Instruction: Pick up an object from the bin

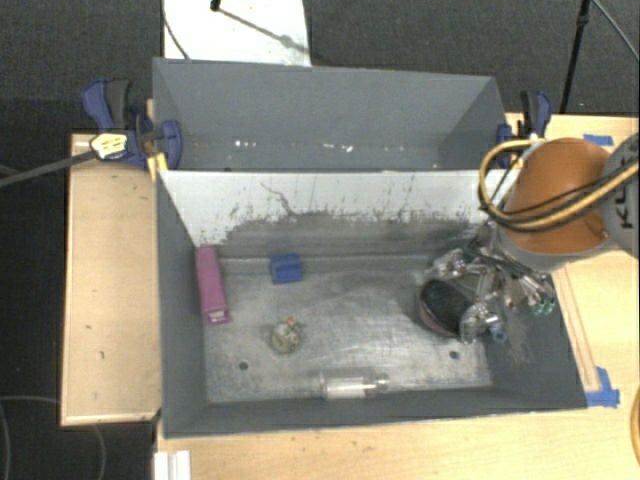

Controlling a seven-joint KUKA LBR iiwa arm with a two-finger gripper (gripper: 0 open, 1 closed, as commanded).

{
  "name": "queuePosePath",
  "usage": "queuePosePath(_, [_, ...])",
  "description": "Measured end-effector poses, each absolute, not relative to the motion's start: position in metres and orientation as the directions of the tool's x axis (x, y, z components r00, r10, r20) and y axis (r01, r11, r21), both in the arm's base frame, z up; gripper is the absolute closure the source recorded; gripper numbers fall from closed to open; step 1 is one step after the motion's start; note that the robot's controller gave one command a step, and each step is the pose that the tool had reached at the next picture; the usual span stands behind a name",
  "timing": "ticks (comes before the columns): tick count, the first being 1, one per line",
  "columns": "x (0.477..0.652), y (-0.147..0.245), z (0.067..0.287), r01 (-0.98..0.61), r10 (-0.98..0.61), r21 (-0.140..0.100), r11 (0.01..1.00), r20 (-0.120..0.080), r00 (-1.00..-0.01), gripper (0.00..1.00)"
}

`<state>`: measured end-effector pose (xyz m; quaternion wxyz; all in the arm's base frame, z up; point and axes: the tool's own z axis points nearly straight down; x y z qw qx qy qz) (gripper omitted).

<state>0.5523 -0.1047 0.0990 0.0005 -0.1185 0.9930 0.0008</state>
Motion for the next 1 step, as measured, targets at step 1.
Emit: queuePosePath(1, [0.5570,-0.1055,0.2407,-0.399,-0.399,-0.005,0.917,-0.009,-0.917,1.00])
